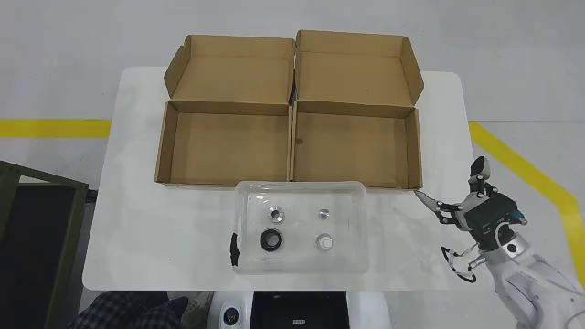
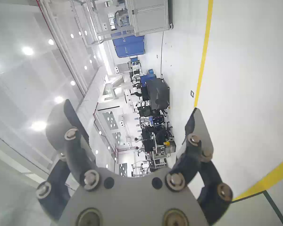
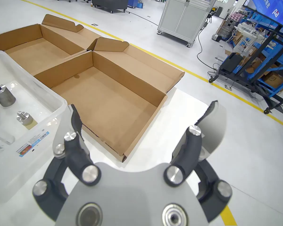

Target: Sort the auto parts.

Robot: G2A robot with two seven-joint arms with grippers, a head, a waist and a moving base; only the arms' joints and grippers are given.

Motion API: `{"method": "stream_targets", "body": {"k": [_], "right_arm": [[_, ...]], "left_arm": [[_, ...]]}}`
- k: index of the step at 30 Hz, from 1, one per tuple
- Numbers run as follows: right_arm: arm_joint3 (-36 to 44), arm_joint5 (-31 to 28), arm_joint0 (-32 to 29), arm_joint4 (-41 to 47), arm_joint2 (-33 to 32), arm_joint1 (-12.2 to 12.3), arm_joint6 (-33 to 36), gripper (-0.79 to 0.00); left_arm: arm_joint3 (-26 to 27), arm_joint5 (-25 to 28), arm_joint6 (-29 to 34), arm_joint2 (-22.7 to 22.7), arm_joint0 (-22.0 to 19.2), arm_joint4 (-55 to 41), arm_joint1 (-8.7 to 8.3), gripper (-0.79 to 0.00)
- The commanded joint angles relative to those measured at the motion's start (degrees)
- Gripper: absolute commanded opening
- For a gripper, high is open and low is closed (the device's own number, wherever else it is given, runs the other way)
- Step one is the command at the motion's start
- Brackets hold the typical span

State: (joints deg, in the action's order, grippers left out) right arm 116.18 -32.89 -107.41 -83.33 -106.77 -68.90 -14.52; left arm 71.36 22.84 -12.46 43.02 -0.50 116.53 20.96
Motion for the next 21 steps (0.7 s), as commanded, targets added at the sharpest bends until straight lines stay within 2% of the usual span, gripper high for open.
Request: {"method": "stream_targets", "body": {"k": [1, 19, 21], "right_arm": [[0.0, 0.0, 0.0, 0.0, 0.0, 0.0, 0.0, 0.0], [-0.1, 0.2, 0.2, 0.5, 0.2, 0.0, 0.4, 0.0], [0.0, -1.5, 0.7, 1.0, 0.5, 0.1, 1.9, 0.0]], "left_arm": [[0.0, 0.0, 0.0, 0.0, 0.0, 0.0, 0.0, -0.001], [0.0, 0.0, 0.0, 0.0, 0.0, 0.0, 0.0, 0.0], [0.0, 0.0, 0.0, 0.0, 0.0, 0.0, 0.0, 0.0]]}}
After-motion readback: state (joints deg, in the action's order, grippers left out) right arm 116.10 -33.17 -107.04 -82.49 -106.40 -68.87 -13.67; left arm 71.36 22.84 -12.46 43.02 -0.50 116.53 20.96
